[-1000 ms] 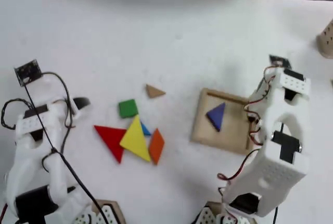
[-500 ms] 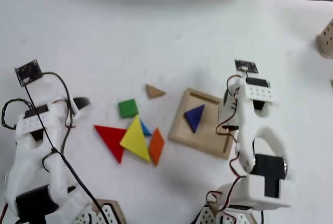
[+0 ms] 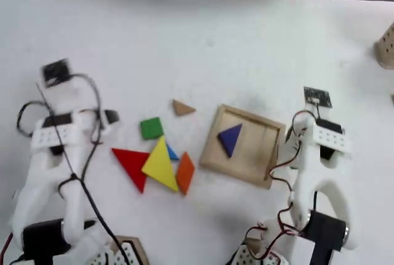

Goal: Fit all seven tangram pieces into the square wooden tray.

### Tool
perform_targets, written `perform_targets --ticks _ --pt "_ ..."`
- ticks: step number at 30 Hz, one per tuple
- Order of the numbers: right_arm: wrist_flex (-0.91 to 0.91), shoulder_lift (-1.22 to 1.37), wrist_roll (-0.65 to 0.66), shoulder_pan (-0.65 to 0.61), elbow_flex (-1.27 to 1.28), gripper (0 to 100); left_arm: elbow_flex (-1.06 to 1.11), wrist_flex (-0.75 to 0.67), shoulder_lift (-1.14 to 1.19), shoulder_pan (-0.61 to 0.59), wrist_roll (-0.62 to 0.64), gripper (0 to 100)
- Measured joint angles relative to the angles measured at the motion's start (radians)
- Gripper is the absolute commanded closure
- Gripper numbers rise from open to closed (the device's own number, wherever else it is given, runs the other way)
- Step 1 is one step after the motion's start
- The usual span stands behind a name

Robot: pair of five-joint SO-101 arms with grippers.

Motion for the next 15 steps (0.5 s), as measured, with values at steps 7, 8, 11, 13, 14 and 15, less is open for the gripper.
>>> perform_targets --ticks 7,8,11,13,14,15 --pt "-0.005 -0.025 0.071 0.123 0.064 95.4 -0.265 0.186 0.0 0.334 0.0 98" --pt "-0.005 -0.025 0.071 0.14 0.064 95.4 -0.299 0.187 0.0 0.39 0.0 98" --pt "-0.025 -0.025 0.074 0.157 0.064 95.4 -0.379 0.16 0.0 0.535 0.0 98" --pt "-0.025 -0.025 0.074 0.157 0.064 95.4 -0.396 0.103 0.0 0.634 0.002 98" --pt "-0.025 -0.025 0.074 0.155 0.064 95.4 -0.396 0.069 0.0 0.68 0.002 98" --pt "-0.026 -0.025 0.074 0.155 0.064 95.4 -0.397 0.04 0.0 0.724 0.002 98"
